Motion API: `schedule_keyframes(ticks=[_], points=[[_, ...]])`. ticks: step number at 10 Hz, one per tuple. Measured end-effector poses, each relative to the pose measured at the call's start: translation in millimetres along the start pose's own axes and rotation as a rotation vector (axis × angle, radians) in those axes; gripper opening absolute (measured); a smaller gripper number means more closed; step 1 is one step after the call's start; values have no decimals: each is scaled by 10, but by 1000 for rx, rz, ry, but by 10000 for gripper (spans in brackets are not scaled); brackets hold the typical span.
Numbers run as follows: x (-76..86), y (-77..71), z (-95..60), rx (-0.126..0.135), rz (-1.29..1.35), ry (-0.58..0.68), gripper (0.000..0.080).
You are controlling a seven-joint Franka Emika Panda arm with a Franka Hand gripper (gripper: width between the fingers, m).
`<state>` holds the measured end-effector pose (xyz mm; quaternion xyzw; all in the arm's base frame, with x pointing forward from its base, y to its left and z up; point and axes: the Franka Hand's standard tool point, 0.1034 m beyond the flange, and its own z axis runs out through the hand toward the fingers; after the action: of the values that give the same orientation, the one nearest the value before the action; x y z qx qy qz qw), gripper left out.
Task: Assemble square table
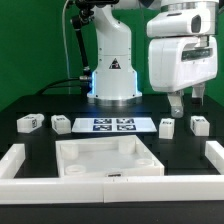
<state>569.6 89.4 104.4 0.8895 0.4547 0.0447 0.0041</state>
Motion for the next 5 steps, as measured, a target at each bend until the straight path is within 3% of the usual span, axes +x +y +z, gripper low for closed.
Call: schedule_keyframes(ticks=[5], points=[[-3,-2,7,1,0,-1,650]])
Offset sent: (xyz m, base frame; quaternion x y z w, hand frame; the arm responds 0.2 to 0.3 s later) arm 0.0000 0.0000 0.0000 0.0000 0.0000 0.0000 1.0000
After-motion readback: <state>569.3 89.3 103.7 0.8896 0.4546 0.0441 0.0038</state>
